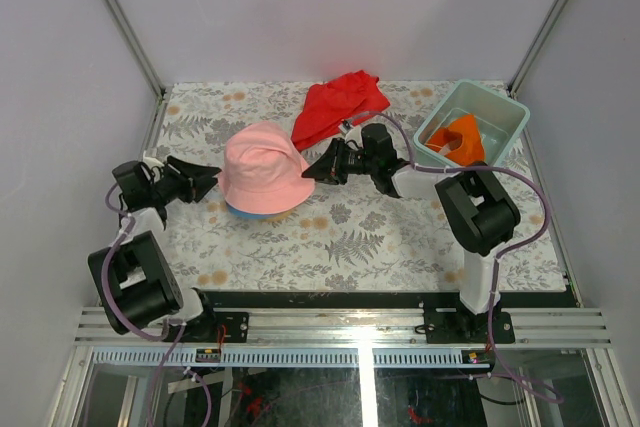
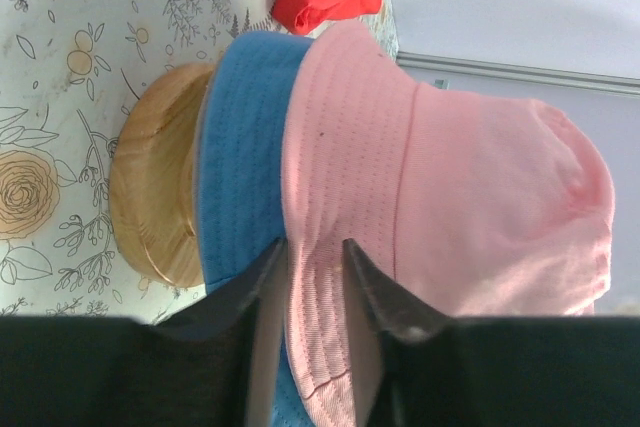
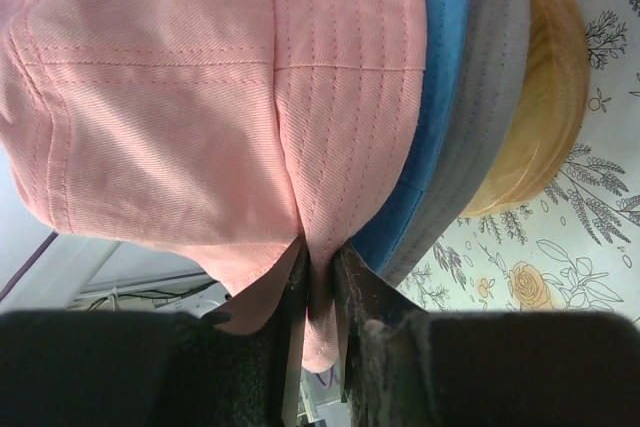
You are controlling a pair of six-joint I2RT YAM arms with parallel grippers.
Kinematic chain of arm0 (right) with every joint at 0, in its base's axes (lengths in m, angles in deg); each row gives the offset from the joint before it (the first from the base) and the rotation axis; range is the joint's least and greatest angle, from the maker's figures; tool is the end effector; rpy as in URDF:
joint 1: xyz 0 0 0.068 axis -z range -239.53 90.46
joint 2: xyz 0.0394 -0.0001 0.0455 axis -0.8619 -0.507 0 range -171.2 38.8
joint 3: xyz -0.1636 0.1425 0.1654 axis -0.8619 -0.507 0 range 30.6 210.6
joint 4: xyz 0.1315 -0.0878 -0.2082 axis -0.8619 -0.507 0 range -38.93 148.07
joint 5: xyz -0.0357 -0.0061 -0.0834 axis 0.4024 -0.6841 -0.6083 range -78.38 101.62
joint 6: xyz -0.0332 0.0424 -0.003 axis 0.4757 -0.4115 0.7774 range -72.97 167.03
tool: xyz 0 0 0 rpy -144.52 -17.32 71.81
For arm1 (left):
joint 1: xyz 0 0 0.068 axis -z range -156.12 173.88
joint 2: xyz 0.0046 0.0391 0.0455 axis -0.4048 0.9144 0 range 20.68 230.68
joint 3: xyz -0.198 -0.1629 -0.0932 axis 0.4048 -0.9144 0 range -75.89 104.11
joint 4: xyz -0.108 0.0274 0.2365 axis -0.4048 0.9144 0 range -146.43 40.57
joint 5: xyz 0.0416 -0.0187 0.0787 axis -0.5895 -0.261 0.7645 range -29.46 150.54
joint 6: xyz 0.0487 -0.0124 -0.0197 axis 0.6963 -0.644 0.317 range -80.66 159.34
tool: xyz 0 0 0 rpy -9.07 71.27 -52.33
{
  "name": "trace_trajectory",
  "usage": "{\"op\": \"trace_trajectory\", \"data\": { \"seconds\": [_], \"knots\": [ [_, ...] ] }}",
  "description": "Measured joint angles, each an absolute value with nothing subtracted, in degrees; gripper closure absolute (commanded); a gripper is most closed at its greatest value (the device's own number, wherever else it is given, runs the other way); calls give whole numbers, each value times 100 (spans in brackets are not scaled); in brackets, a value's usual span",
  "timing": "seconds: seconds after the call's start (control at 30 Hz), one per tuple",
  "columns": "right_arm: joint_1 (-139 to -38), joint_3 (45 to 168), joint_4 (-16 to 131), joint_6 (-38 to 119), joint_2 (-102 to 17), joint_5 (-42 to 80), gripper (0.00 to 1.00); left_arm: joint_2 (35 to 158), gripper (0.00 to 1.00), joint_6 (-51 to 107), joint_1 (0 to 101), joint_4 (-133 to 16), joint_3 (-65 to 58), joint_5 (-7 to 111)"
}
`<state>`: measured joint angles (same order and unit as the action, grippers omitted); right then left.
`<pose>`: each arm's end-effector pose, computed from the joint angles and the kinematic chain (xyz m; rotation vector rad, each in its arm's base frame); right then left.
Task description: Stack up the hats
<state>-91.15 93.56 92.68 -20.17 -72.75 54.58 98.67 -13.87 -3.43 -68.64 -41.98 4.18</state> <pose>0.3458 0.2415 0.1909 0.0267 2.1990 1.7857 0.2469 0.0940 0.1949 -0.8467 1.9305 -1.3064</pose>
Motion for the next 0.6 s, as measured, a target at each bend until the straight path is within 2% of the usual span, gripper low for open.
{"op": "trace_trajectory", "data": {
  "seconds": [0.2, 0.33, 0.6],
  "knots": [
    [-9220, 9262, 9100, -1949, -7072, 5329, 79, 9419, 56, -1433, -721, -6258, -3960, 654],
    [-9369, 9137, 9032, -1870, -6962, 5233, 72, 9111, 57, -1426, -1093, -5708, -3984, 783],
    [-9541, 9054, 8995, -1787, -6956, 5075, 72, 8346, 60, -1649, -1058, -5196, -5009, 779]
  ]
}}
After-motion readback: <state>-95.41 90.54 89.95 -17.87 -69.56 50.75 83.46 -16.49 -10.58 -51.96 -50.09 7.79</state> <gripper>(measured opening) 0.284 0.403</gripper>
